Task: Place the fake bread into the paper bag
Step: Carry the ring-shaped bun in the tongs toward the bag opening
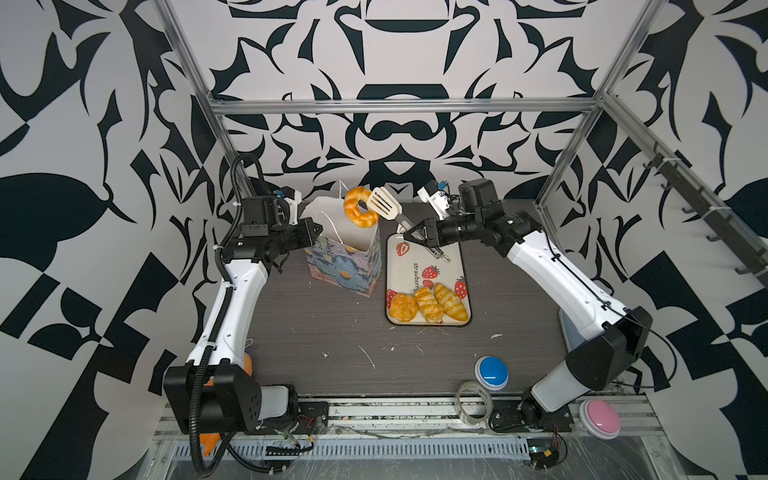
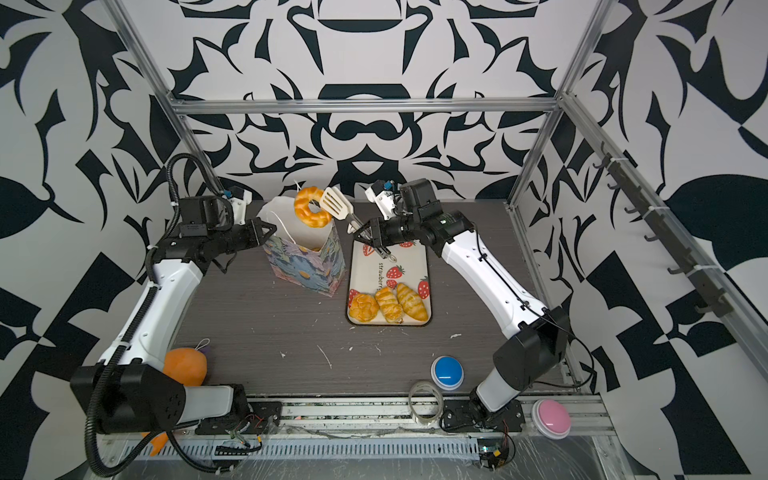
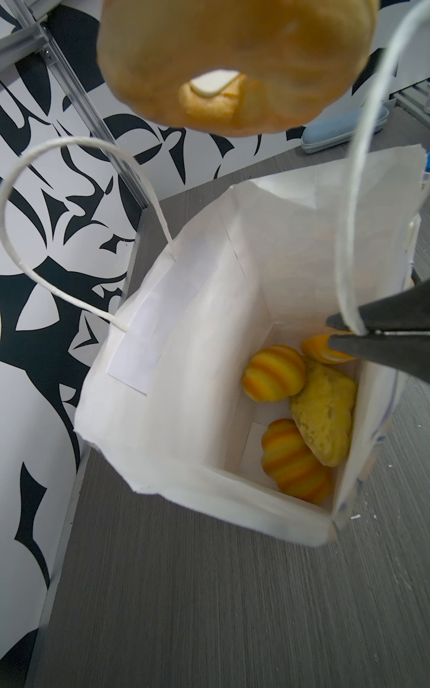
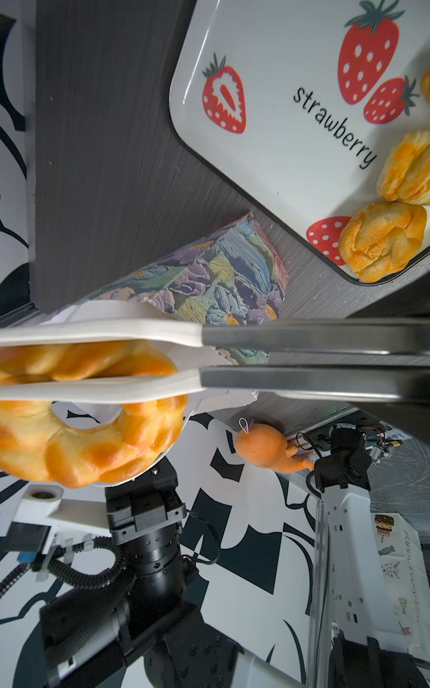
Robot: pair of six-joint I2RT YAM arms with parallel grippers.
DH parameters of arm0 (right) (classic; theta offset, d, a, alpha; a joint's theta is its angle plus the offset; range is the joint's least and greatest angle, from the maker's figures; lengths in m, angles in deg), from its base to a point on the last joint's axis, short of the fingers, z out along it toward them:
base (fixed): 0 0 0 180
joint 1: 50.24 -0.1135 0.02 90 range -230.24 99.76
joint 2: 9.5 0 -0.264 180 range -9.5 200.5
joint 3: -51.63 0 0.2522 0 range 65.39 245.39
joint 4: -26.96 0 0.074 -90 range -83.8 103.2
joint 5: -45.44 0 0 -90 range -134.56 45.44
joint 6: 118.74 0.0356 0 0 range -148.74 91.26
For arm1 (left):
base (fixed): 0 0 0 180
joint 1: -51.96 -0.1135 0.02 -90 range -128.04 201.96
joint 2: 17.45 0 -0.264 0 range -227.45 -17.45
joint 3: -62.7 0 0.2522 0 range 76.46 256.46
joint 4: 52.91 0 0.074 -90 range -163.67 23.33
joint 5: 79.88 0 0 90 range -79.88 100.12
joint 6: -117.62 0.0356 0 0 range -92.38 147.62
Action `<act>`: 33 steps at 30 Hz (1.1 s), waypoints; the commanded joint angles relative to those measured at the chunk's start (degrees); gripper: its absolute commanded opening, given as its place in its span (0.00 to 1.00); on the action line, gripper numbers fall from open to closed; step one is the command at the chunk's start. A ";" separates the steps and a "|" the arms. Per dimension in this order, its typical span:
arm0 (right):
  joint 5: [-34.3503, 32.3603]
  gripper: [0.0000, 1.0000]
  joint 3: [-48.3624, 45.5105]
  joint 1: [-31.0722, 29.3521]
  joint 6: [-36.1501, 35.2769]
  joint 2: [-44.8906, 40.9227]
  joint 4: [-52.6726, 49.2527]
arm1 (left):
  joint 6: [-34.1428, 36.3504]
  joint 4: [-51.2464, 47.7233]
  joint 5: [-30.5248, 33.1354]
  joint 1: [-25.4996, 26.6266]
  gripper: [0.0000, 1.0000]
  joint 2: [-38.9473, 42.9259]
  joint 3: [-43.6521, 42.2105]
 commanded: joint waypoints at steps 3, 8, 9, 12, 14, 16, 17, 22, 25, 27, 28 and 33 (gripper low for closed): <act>1.97 0.29 3.74 -1.84 -0.14 0.01 4.78 | -0.46 0.21 -1.33 -0.16 0.02 -0.06 -1.02; 1.47 0.29 3.45 -2.34 0.31 1.17 5.21 | -0.41 0.23 -1.25 -0.16 0.02 0.04 -1.03; 1.43 0.29 3.27 -2.38 0.42 1.26 5.26 | -0.44 0.17 -1.21 -0.16 0.01 0.05 -1.08; 1.02 0.29 2.91 -2.35 0.53 1.46 5.45 | -0.39 0.21 -1.14 -0.16 0.02 0.13 -1.12; 0.83 0.29 2.83 -2.35 0.52 1.61 5.52 | -0.37 0.27 -1.14 -0.16 0.01 0.22 -1.11; 0.66 0.29 2.69 -2.40 0.59 1.84 5.43 | -0.46 0.25 -1.12 -0.18 0.02 0.23 -1.11; 0.51 0.29 2.59 -2.39 0.59 1.88 5.29 | -0.43 0.27 -1.07 -0.16 0.02 0.22 -1.12; 0.22 0.29 2.13 -2.37 0.51 2.06 5.15 | -0.34 0.25 -1.12 -0.16 0.02 0.22 -1.11; -0.13 0.29 1.99 -2.36 0.56 2.47 4.67 | -0.39 0.28 -1.11 -0.16 0.02 0.22 -1.11; -0.14 0.29 1.89 -2.35 0.60 2.76 4.38 | -0.30 0.21 -1.09 -0.16 0.02 0.14 -1.11; -0.14 0.30 1.66 -2.42 0.64 2.81 4.30 | -0.37 0.19 -1.10 -0.16 0.02 0.11 -1.11; -0.29 0.30 1.37 -2.43 0.84 3.12 4.23 | -0.30 0.29 -1.02 -0.16 0.01 0.10 -1.12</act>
